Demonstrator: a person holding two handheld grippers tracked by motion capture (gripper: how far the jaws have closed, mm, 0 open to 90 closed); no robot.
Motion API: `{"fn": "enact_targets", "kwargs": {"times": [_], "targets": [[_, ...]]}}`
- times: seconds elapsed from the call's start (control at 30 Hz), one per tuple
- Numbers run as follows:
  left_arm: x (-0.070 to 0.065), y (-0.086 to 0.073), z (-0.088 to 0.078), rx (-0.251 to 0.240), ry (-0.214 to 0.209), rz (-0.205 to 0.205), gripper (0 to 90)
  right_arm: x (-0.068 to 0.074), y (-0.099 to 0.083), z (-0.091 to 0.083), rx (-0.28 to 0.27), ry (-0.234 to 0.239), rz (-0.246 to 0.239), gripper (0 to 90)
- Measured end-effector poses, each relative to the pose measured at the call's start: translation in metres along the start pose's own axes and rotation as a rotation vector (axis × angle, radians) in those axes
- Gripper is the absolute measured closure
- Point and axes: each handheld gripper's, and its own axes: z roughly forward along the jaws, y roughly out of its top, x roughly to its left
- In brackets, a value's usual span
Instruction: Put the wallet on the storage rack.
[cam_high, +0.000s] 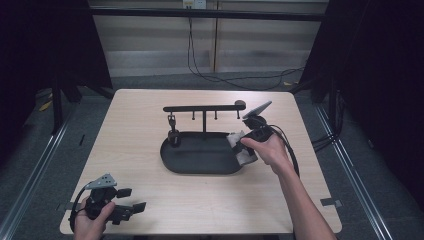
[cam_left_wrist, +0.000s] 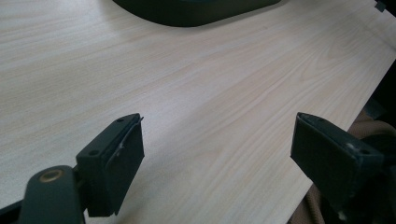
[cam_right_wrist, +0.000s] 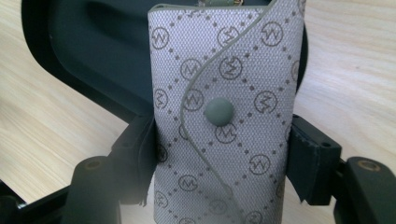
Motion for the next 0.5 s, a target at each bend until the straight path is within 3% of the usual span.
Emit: {"fn": "enact_targets", "kwargs": {"times": [0.27,0.5], "targets": [[0.000,0.000,0.001,0.009,0.001,-0.001,17.0,-0.007,-0.002,0.010,-0.064,0.020,0.065,33.7],[0.000,0.000,0.001,0.009,0.001,-0.003,17.0,-0.009,-0.001,0.021,-0.088,0.051,0.085,33.7]]}}
